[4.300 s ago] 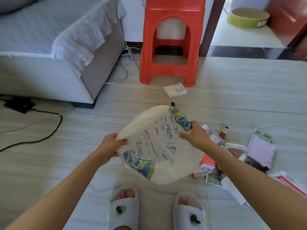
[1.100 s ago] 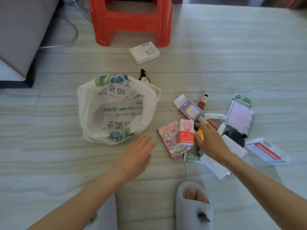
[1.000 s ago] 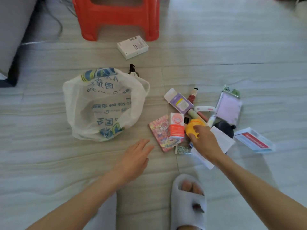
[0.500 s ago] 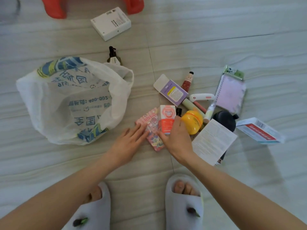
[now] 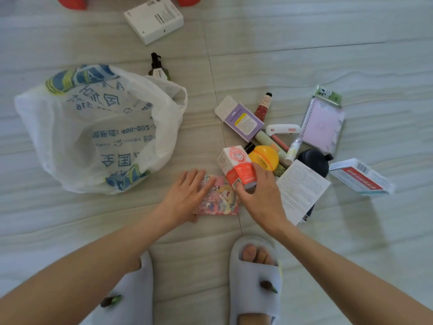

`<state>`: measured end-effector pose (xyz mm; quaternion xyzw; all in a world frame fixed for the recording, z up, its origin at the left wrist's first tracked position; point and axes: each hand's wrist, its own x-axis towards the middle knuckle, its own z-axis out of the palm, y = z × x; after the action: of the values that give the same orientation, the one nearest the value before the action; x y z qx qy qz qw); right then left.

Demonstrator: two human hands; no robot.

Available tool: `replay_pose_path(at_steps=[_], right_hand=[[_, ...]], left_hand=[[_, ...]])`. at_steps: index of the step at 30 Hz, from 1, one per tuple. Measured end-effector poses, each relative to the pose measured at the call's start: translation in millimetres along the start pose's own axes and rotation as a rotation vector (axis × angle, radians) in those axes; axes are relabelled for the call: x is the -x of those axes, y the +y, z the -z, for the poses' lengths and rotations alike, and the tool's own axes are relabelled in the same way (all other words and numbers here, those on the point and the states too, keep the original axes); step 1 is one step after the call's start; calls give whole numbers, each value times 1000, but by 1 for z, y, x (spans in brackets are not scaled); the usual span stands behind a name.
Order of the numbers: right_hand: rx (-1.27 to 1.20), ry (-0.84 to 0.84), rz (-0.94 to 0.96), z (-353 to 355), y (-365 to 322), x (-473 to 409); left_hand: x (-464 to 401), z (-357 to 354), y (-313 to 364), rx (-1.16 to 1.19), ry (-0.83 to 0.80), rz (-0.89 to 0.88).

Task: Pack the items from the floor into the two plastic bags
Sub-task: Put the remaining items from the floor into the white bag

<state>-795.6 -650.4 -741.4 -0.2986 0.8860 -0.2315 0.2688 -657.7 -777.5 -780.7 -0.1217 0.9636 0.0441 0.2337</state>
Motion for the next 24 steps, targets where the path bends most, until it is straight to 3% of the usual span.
replay_pose_path(at_steps=[4, 11, 14, 19, 24], right_hand=[[-65, 16, 10, 4, -1, 3], [-384, 97, -40, -1, -38, 9], [-567, 95, -73, -11, -70, 20], [-622, -77, -65, -32, -128, 25], [-486, -180, -128, -56, -176, -5]], left_hand=[[21, -23, 7, 214, 129, 35], [104, 18, -22, 923, 241, 330], [148, 38, -38, 1191, 457, 478], [161, 39, -61, 1242, 596, 845], [133, 31, -97, 950, 498, 1009]])
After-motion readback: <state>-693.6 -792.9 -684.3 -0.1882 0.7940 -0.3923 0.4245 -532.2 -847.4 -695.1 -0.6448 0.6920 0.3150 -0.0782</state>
